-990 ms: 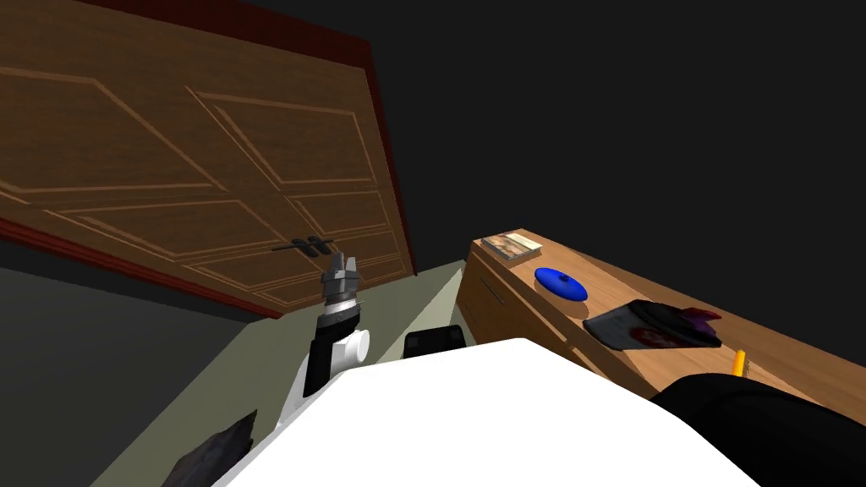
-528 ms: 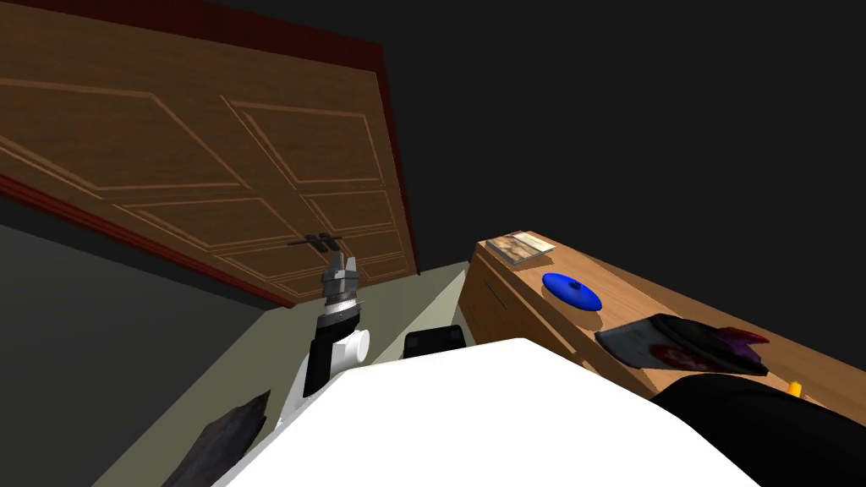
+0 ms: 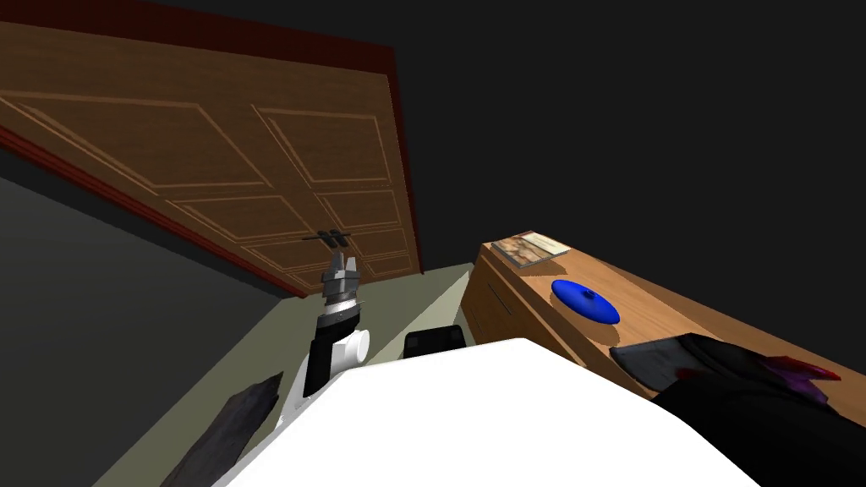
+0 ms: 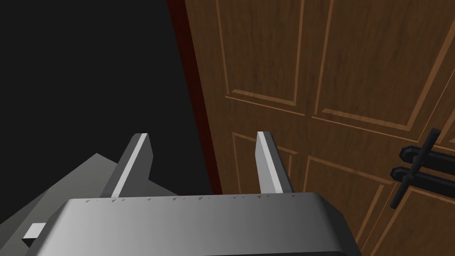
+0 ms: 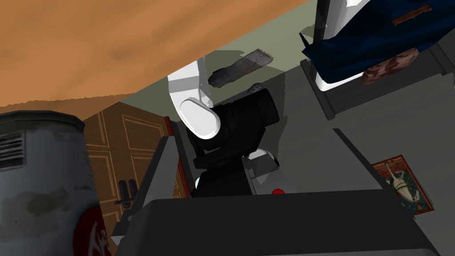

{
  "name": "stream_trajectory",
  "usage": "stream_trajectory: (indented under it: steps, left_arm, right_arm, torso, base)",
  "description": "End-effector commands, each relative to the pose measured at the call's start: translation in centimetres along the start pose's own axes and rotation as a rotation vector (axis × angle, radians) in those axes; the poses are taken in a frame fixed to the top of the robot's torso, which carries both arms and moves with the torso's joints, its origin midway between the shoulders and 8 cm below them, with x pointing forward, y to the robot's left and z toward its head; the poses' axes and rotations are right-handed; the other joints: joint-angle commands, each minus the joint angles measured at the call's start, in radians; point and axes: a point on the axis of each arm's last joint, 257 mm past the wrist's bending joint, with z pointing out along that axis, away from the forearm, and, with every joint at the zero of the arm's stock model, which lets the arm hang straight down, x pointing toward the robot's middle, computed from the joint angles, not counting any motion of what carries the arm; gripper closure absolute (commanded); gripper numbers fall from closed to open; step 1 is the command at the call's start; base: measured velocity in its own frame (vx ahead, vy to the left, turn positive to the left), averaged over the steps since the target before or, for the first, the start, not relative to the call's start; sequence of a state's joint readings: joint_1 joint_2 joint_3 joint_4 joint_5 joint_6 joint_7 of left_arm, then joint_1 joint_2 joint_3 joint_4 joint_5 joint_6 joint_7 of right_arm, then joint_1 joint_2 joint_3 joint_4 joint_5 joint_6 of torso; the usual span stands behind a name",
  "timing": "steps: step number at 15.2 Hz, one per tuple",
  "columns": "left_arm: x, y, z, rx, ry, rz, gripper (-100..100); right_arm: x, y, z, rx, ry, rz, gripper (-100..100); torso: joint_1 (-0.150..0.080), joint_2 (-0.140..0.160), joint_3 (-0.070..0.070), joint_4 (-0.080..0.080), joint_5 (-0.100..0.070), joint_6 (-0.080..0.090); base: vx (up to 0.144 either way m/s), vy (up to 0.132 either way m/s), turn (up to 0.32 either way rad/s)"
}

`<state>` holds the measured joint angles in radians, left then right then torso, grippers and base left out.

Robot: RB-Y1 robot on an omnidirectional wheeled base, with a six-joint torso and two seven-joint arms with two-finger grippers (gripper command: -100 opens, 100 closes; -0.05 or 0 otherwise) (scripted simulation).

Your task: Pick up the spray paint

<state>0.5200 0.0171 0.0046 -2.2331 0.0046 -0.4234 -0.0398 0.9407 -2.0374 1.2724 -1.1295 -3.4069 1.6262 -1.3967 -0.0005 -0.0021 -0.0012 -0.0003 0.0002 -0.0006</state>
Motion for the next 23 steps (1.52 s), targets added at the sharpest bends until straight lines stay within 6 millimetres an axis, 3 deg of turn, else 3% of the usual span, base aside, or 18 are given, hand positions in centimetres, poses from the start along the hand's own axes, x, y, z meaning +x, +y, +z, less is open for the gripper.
stream_trajectory:
  steps: [1,2,3,5,6,8,11,16,17,18,23]
  left_arm:
    - [0.0,0.0,0.0,0.000,0.000,0.000,0]
    - [0.0,0.0,0.0,0.000,0.000,0.000,0]
    - [0.0,0.0,0.0,0.000,0.000,0.000,0]
    - [0.0,0.0,0.0,0.000,0.000,0.000,0]
    - [0.0,0.0,0.0,0.000,0.000,0.000,0]
    - [0.0,0.0,0.0,0.000,0.000,0.000,0]
    - [0.0,0.0,0.0,0.000,0.000,0.000,0]
    - [0.0,0.0,0.0,0.000,0.000,0.000,0]
    - [0.0,0.0,0.0,0.000,0.000,0.000,0]
    - [0.0,0.0,0.0,0.000,0.000,0.000,0]
    - [0.0,0.0,0.0,0.000,0.000,0.000,0]
  right_arm:
    - [-0.2,-1.2,-0.7,0.038,0.011,0.010,-100]
    - [-0.2,-1.4,-0.7,0.046,0.013,0.009,-100]
    - [-0.7,-2.2,-2.5,0.056,0.032,0.033,-100]
    - [-0.5,-3.0,-2.6,0.090,0.038,0.029,-100]
    - [-1.1,-3.7,-4.1,0.099,0.054,0.046,-100]
    - [-1.0,-4.5,-4.2,0.129,0.058,0.040,-100]
    - [-1.9,-6.5,-6.6,0.174,0.081,0.053,-100]
    - [-2.7,-8.5,-8.2,0.230,0.092,0.048,-100]
    - [-2.5,-8.1,-7.8,0.219,0.092,0.048,-100]
    - [-2.2,-9.2,-5.9,0.228,0.064,-0.044,-100]
    - [-0.5,-9.6,-5.1,0.148,0.129,-0.203,-100]
  torso:
    - [0.000,0.000,0.000,0.000,0.000,0.000]
    - [0.000,0.000,0.000,0.000,0.000,0.001]
    - [0.000,0.000,0.000,0.000,0.000,0.001]
    - [0.001,0.000,0.000,0.000,0.000,0.000]
    - [0.000,0.000,0.000,0.000,0.000,0.001]
    - [0.001,0.000,0.000,0.000,0.000,0.000]
    - [0.002,0.000,0.000,0.000,0.000,0.000]
    - [0.005,0.000,0.000,0.000,0.001,0.001]
    - [0.006,0.000,0.000,0.000,0.001,0.001]
    - [0.005,0.000,0.000,0.000,0.001,0.001]
    - [0.001,0.002,0.001,0.001,-0.001,0.002]
  base:
    - [-0.004,-0.020,0.089]
    - [-0.002,-0.013,-0.001]
    - [-0.004,-0.007,0.161]
    - [-0.004,-0.015,0.125]
    - [-0.003,-0.010,0.112]
    - [-0.004,-0.009,0.110]
    - [-0.003,0.010,0.132]
    - [0.002,0.045,0.098]
    - [0.004,0.037,0.029]
    - [0.015,-0.016,-0.353]
    - [0.010,-0.016,-0.102]
